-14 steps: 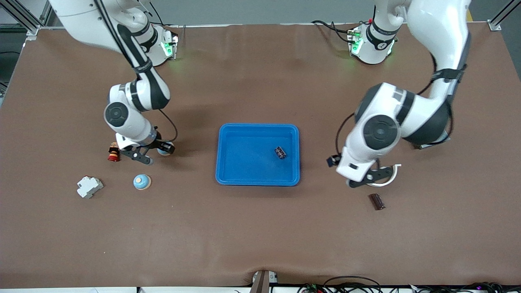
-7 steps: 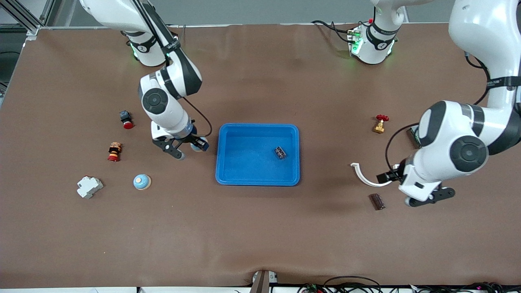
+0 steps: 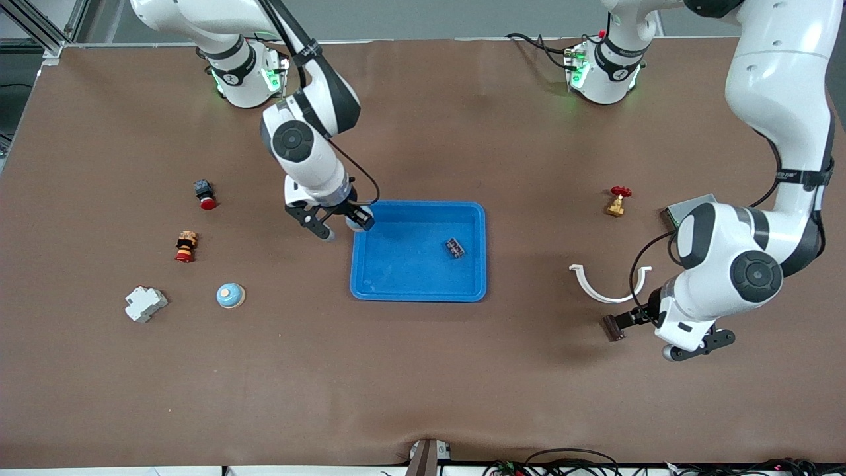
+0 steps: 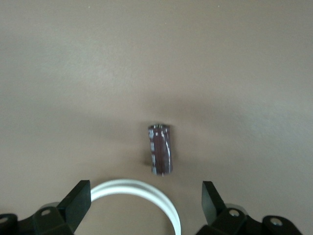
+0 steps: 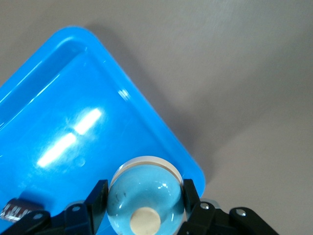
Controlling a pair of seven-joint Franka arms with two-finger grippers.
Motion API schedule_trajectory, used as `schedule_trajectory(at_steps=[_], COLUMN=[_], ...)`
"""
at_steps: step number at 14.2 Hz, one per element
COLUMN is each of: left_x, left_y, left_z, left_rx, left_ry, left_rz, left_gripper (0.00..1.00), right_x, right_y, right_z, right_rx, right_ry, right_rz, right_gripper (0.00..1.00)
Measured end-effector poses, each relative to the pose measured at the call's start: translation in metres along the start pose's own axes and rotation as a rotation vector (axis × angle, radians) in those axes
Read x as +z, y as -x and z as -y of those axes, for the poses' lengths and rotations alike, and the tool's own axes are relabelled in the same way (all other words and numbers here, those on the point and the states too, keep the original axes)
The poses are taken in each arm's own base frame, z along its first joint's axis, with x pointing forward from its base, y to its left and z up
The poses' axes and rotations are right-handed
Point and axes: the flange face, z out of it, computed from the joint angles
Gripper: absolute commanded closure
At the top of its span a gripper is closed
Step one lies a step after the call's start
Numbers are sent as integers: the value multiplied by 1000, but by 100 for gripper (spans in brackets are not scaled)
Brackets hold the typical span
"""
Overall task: Place electrolytic capacitor and blue bell in tray
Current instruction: 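Carry the blue dome to the tray while the left gripper reaches the capacitor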
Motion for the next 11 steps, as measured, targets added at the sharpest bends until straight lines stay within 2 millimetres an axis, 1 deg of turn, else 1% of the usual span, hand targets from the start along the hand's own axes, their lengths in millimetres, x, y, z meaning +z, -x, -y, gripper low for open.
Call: schedule_trajectory(at_steps=[1, 3, 5, 8, 9, 11], left_x=[10, 30, 52, 85, 90, 95], left_y=[0, 1, 0, 2, 2, 2], left_z=[0, -3, -7, -9, -9, -10], left_rx=[6, 8, 7, 6, 5, 5], left_ry=[-3, 5, 28, 52, 55, 64], left_rz=[0, 4, -11, -16, -15, -24], left_gripper=[0, 0, 0, 0, 0, 0], right_x=[2, 12, 27, 51, 58, 69], right_y=[9, 22, 30, 32, 32, 30], right_z=[5, 13, 23, 37, 40, 43], right_rx=[12, 33, 54, 83, 85, 89], right_ry=[0, 11, 31, 51, 55, 61], right_rz=[1, -7, -50, -87, -89, -92], right_gripper=[100, 100, 100, 100, 100, 100])
